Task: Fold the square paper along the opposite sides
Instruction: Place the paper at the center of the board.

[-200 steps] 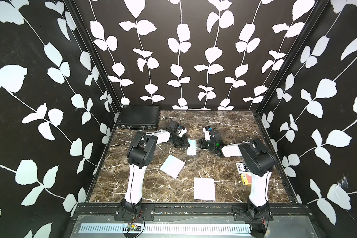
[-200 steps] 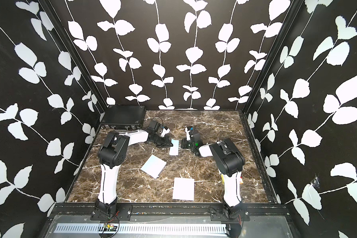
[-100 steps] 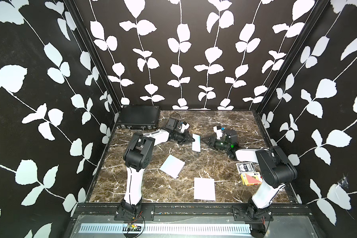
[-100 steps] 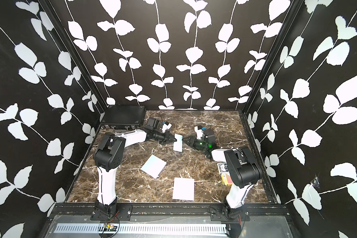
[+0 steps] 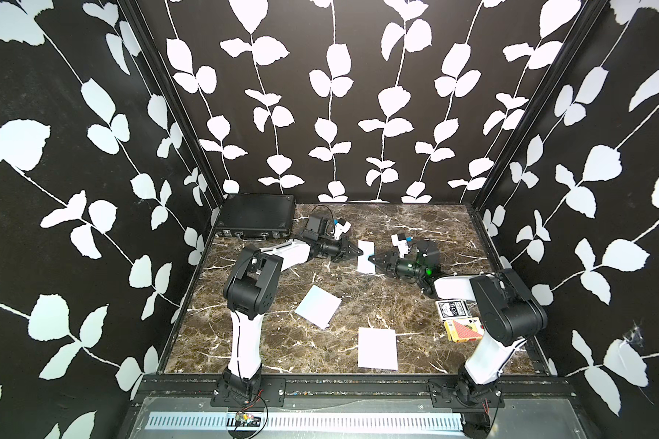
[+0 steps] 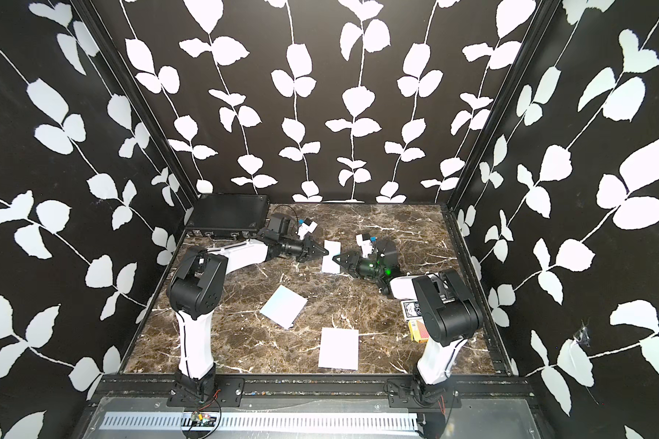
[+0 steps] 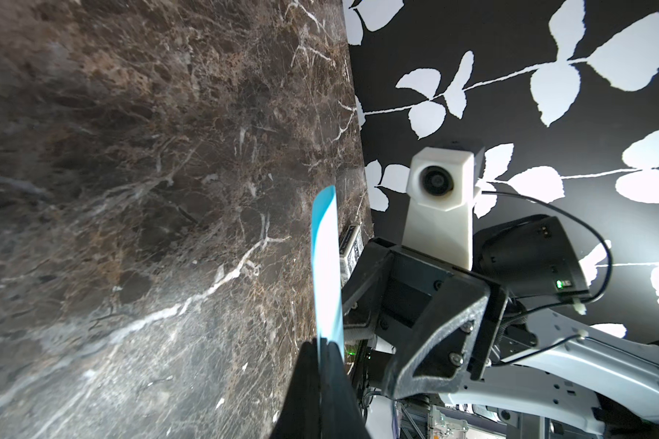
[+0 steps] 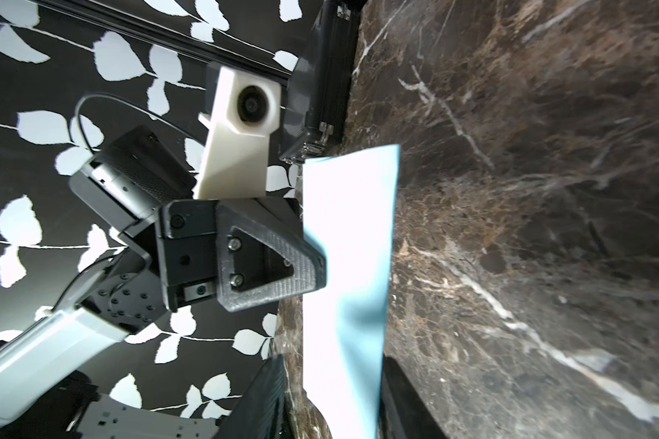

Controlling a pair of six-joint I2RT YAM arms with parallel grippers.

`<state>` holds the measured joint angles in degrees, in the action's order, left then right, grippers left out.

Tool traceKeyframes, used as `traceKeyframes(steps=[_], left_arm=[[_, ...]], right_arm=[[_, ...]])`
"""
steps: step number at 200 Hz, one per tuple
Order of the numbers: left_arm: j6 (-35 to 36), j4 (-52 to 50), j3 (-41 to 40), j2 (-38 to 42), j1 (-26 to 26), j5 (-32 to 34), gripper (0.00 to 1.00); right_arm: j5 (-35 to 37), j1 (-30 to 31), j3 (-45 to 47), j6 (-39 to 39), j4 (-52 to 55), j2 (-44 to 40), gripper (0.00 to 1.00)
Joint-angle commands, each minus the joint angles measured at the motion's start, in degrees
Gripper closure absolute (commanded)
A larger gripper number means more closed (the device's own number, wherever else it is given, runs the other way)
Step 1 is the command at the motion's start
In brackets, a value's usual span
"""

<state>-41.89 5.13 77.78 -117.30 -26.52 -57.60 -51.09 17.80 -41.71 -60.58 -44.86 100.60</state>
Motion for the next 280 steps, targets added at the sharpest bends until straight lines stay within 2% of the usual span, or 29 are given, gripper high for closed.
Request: traceKeyframes(steps=[1,30,115,234,254,280], left_arm=[[-1.0,2.6,-0.9,3.7,0.3,-1.4,1.00],[-0.9,2.5,-1.0,4.2,0.6,-1.5,1.00],[-0.6,2.4,-1.4,4.6,1.0,-1.2,1.00],[1.1,0.6,-1.9,4.9,1.1,-0.6,1.00],[1.1,0.5,-2.1,4.9,1.1,-0.4,1.00],[1.7,-0.4,-2.1,5.6,1.5,0.8,1.00]], right_arm=[[-1.9,-0.2,1.4,-1.0,-3.5,0.5,0.63],[-2.2,-0.2,1.7,-0.8,-3.3,0.6,0.67],[-2.4,-0.2,4.0,-0.6,-4.3,0.2,0.70],[-1.1,-0.3,6.4,-1.7,-7.0,-1.5,0.92],[-0.8,-0.2,6.8,-1.6,-6.9,-2.0,1.00],[0.0,-0.2,7.3,-0.3,-5.1,-3.0,1.00]])
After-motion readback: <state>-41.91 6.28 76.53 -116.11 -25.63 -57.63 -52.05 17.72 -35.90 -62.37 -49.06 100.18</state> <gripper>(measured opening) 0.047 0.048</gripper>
